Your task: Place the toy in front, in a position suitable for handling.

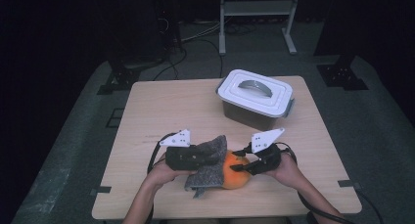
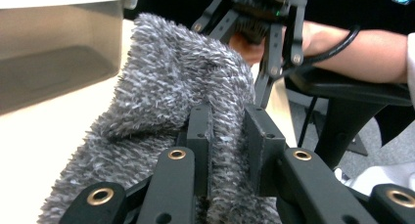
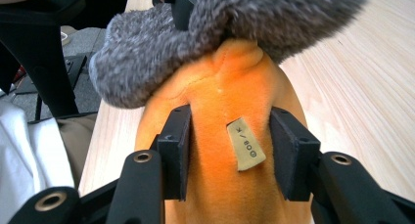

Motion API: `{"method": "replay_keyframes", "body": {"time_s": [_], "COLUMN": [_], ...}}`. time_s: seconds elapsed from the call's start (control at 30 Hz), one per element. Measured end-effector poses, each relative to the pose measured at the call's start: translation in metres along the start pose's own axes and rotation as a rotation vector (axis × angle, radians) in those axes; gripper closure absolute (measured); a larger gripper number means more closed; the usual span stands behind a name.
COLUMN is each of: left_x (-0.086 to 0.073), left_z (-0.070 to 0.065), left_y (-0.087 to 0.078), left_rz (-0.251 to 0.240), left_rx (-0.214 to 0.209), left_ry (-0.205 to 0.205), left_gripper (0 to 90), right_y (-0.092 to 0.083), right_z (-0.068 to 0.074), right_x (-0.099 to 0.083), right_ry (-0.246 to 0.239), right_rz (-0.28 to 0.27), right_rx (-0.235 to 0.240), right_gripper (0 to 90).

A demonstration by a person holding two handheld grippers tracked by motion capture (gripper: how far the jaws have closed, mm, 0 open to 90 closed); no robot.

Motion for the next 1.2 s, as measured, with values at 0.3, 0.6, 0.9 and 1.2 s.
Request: {"method": "replay_keyframes", "body": {"time_s": [0.3, 0.6, 0.9, 1.2], "left_x": [0.003, 0.003, -0.005, 0.015], "left_z": [-0.007, -0.008, 0.000, -0.012], "left_y": [0.009, 0.011, 0.006, -0.008], "left_rz": [0.007, 0.023, 0.027, -0.019], "left_rx": [-0.020, -0.016, -0.004, -0.007], "left_ry": [0.022, 0.027, -0.005, 0.050], "left_gripper": [74.5, 74.7, 74.5, 74.6], "right_y": [-0.010, -0.005, -0.018, -0.012], "right_z": [-0.004, 0.002, 0.002, 0.006], "right_x": [0.006, 0.008, -0.001, 0.017], "right_ry": [0.089, 0.042, 0.030, -0.076], "right_rz": [-0.001, 0.018, 0.013, -0.091], "right_rx": [-0.014, 0.003, 0.017, 0.009], "right_gripper": [27.7, 41.9, 49.5, 51.4]}}
Point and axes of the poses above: each handheld gripper's, and its own axes: y roughly forward along the jaws, x roughly out of its top, z roughly to its left, the point moved 4 cm from there along y, roughly forward along the jaws, and after that the axes turned 7 degrees about -y, right-handed, at the moved point
